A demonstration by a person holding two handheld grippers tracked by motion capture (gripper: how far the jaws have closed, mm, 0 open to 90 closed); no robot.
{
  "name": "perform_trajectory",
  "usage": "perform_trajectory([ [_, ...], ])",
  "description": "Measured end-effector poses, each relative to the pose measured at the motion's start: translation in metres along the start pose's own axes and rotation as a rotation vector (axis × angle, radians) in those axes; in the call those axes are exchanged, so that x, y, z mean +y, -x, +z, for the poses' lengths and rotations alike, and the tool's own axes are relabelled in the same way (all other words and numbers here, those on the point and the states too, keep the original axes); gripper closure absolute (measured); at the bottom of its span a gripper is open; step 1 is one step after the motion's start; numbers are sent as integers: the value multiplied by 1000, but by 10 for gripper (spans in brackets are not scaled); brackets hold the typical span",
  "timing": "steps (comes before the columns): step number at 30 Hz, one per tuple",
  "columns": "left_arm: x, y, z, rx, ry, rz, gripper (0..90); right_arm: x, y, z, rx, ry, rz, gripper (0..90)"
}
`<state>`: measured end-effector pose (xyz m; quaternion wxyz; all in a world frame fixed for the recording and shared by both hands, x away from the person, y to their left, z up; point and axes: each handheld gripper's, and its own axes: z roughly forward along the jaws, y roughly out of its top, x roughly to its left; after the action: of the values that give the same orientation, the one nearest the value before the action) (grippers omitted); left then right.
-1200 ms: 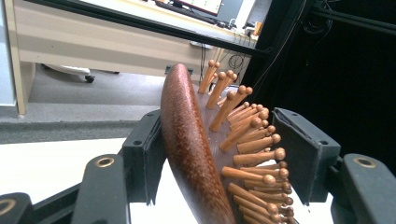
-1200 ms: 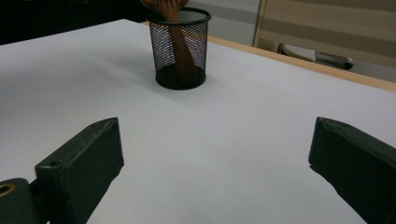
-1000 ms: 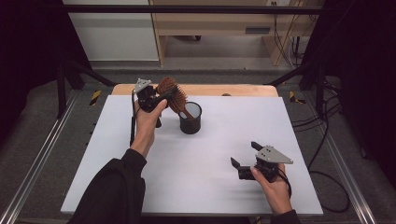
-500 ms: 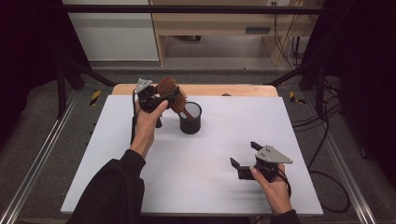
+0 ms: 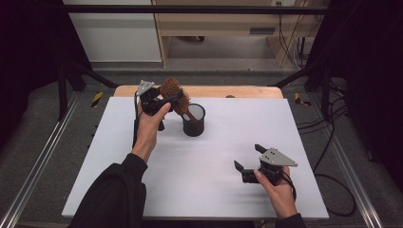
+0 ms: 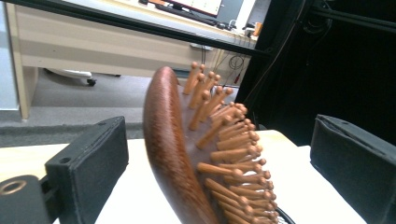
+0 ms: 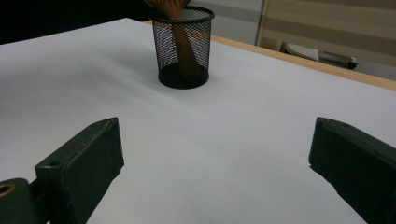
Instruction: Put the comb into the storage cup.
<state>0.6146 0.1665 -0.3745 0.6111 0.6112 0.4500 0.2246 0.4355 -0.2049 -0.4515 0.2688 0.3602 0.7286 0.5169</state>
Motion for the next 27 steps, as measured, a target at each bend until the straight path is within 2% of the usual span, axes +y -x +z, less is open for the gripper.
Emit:
perform_trajectory([
  [6,1,4,-4,10,6,29,33,2,-1,-1,4,4,-8,31],
  [9,0,4,-8,17,15,28,31,2,-1,0,5,1,-11,31],
  [15,-4,3,-16,25,5,54,31,2,-2,0,7,1,-11,31],
  [27,-10,0,-31,20,8,61,29,1,0,4,-7,-11,-12,33],
])
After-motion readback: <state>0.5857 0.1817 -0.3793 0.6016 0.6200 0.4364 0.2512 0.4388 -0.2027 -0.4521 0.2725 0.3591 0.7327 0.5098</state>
